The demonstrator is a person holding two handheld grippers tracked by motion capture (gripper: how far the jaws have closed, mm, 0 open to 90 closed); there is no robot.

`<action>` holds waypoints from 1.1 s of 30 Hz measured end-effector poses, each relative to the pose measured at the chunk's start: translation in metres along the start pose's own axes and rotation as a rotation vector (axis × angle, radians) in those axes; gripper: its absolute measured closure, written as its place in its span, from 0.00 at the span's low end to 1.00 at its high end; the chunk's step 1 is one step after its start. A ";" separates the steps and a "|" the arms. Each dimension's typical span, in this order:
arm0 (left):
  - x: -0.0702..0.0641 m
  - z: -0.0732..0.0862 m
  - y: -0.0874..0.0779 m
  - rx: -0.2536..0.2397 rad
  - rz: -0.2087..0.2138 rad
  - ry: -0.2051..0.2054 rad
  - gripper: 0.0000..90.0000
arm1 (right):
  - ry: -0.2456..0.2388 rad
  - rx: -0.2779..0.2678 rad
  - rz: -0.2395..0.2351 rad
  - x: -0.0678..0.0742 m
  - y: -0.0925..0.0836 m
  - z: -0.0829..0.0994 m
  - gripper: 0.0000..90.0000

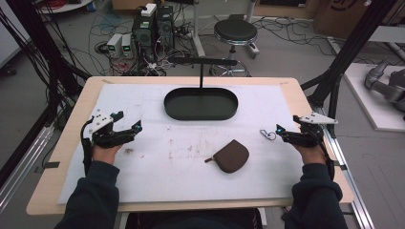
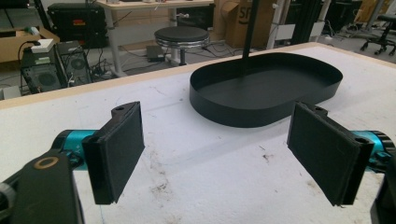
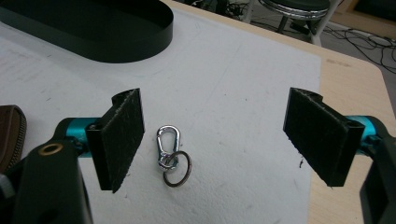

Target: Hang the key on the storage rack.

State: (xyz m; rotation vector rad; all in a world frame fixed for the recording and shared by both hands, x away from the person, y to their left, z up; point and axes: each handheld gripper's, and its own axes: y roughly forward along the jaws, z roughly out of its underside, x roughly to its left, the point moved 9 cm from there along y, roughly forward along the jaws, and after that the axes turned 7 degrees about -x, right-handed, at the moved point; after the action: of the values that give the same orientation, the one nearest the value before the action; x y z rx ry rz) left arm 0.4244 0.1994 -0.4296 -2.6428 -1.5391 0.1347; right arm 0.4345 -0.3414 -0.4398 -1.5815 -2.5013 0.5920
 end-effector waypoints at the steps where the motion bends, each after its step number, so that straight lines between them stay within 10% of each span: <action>1: 0.000 0.000 0.000 -0.002 -0.002 -0.001 0.21 | 0.000 0.000 0.000 0.000 0.000 0.000 0.23; 19: 0.003 0.000 -0.002 -0.001 -0.012 -0.006 0.21 | 0.007 0.103 0.046 -0.016 -0.006 0.018 0.34; 33: -0.002 0.005 0.000 0.024 0.002 0.000 0.22 | 0.015 0.278 -0.124 0.007 0.013 0.047 0.61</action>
State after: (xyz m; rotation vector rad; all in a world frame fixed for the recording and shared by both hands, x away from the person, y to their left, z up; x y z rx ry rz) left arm 0.4233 0.1979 -0.4341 -2.6256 -1.5256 0.1527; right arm 0.4275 -0.3422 -0.4882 -1.3165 -2.3602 0.8621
